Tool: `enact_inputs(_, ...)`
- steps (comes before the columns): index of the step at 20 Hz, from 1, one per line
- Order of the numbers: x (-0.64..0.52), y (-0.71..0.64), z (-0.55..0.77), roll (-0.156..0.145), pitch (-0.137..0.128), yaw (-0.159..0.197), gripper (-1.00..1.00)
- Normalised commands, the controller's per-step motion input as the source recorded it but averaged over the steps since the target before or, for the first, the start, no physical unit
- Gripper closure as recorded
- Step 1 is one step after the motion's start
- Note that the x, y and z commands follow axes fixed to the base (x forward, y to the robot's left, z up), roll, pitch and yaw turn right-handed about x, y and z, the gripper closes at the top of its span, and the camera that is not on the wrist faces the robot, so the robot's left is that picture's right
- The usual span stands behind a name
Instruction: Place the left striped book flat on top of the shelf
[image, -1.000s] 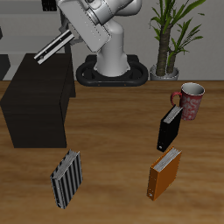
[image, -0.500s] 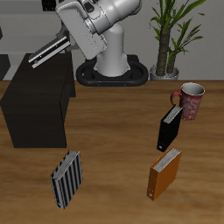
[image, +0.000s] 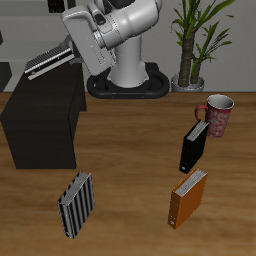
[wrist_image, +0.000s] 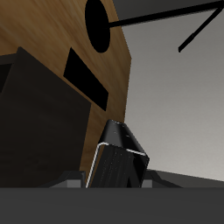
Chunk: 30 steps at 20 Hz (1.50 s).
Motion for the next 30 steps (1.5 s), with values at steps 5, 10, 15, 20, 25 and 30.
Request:
enact_inputs(5,0.13,-0.13,-0.17,-0.022,0.041,0.016,1.0)
enact_inputs(10,0.09,-0.19,-0.1,-0.043,0.016,0.0,1.0)
enact_inputs(15,0.13,-0.18,-0.14,-0.04,0.026,0.006,1.0)
enact_inputs(20,0.15,-0.19,-0.19,-0.028,0.035,0.01,1.0)
enact_inputs(25,0.19,-0.15,-0.22,0.099,0.136,-0.039,1.0)
enact_inputs(30,0.08,0.16,-0.28,0.277,0.153,-0.065,-1.0)
